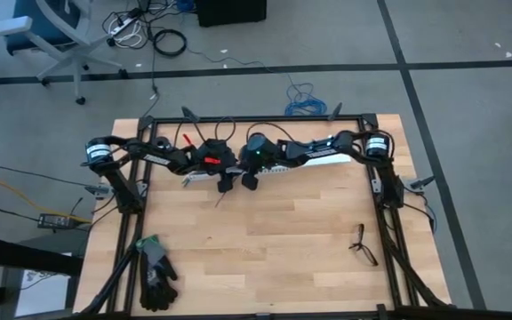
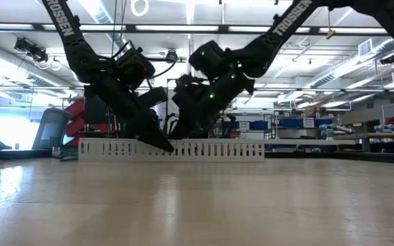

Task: Ziptie cables
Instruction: Close the white cable duct

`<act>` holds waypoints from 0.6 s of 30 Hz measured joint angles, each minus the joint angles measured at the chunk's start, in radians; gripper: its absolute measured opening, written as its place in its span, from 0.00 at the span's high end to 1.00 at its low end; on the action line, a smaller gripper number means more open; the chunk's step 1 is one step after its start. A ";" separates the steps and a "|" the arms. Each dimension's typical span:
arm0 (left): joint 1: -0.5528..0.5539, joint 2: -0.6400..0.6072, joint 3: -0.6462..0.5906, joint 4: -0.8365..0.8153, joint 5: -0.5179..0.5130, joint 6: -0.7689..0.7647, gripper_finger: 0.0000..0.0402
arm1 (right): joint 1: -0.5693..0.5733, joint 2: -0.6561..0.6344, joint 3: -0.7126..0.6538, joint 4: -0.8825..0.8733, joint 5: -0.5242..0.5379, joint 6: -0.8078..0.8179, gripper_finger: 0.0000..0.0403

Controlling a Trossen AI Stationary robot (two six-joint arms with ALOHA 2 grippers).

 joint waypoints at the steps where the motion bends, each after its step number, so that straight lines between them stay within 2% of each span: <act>1: 0.000 0.000 0.000 0.003 -0.006 0.000 0.39 | 0.011 -0.017 -0.006 -0.003 0.037 -0.027 1.00; 5: -0.001 0.001 0.000 0.006 -0.034 0.000 0.39 | 0.045 -0.128 -0.034 0.009 0.137 -0.091 1.00; 13: 0.001 0.001 0.000 0.007 -0.020 -0.004 0.39 | 0.056 -0.293 -0.131 -0.019 0.172 -0.065 1.00; 18: 0.000 0.002 0.000 0.019 -0.015 -0.004 0.39 | 0.057 -0.331 -0.186 -0.033 0.198 -0.039 1.00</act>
